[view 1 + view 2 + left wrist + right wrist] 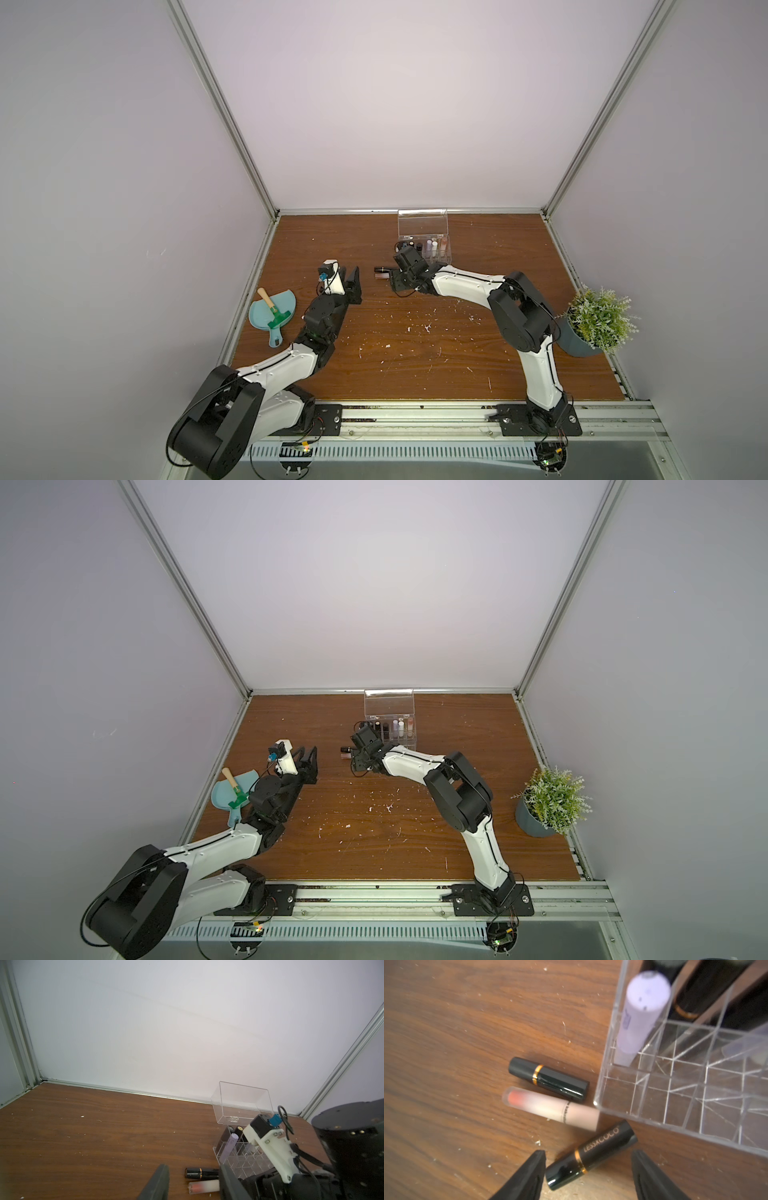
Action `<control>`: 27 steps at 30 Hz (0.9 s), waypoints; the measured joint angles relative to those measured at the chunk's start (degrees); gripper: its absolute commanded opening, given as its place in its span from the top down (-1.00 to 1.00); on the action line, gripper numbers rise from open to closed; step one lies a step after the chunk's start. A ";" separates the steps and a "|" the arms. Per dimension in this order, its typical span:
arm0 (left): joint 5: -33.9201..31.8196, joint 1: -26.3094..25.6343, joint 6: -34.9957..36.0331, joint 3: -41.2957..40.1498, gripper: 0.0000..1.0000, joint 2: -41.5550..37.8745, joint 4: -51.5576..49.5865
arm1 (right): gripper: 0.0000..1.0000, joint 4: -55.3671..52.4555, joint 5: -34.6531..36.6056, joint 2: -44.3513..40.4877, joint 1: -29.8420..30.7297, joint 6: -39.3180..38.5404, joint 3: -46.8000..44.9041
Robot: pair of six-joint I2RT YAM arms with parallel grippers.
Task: Arrange the lipsticks in the organizer
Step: Pick up the lipstick at the center of the board.
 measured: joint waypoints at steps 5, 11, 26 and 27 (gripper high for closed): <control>-0.02 0.00 -0.31 -0.68 0.13 -0.52 0.57 | -0.31 -0.72 0.96 0.02 0.42 0.46 0.00; 0.00 0.00 -0.39 -0.92 0.13 -0.55 0.92 | -0.22 -1.51 1.33 0.02 0.87 0.48 0.00; 0.04 0.00 -0.52 -0.98 0.13 -1.49 1.29 | -0.10 -0.90 1.20 0.09 1.20 0.50 -0.98; 0.07 0.00 -0.52 -0.98 0.13 -1.49 1.29 | -0.07 -0.44 1.20 0.09 1.20 0.55 -1.20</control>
